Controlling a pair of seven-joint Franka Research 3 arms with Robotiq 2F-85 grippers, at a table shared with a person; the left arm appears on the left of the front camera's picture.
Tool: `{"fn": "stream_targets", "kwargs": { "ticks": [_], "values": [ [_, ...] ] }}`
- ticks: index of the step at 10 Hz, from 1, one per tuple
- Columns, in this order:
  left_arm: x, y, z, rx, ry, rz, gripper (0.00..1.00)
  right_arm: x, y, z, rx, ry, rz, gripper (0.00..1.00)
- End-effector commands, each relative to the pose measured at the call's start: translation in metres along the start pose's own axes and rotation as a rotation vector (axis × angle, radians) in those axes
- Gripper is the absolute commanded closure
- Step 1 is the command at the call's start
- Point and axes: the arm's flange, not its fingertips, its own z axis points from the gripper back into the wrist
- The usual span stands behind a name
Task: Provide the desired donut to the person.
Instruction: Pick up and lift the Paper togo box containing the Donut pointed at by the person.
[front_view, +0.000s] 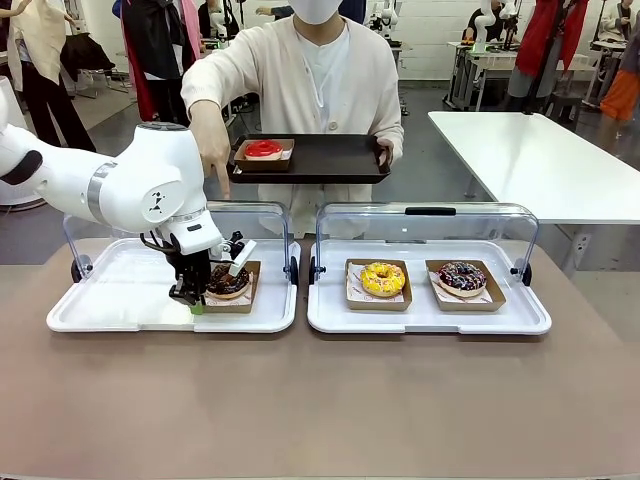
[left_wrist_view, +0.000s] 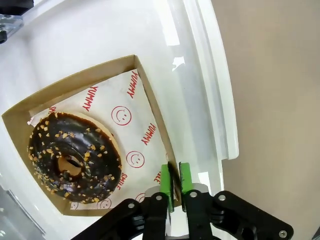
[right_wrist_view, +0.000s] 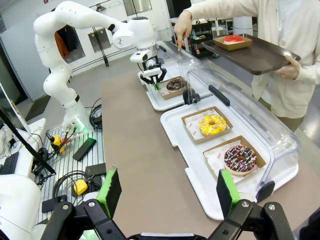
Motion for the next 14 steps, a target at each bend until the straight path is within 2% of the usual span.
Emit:
{"fn": "stream_targets", "kwargs": {
  "ticks": [1,6,7,10,12,14],
  "values": [
    [0.001,0.000,-0.001,0.021,0.018,0.001,1.00,0.000,0.000,0.001,0.002,-0.012,0.002,0.00],
    [0.000,-0.002,0.001,0.016,0.018,-0.002,1.00,0.000,0.000,0.001,0.002,-0.012,0.002,0.00],
    [-0.001,-0.008,0.011,-0.016,0.013,0.020,1.00,0.000,0.000,0.001,0.002,-0.012,0.002,0.00],
    [-0.004,-0.055,0.083,-0.075,0.030,0.100,1.00,0.000,0.000,0.001,0.002,-0.012,0.002,0.00],
    [-0.003,-0.095,0.133,-0.073,-0.005,0.083,1.00,0.000,0.000,0.001,0.002,-0.012,0.002,0.00],
    [0.006,-0.132,0.175,-0.035,0.005,0.074,1.00,0.000,0.000,0.001,0.002,-0.012,0.002,0.00]
  ]
}}
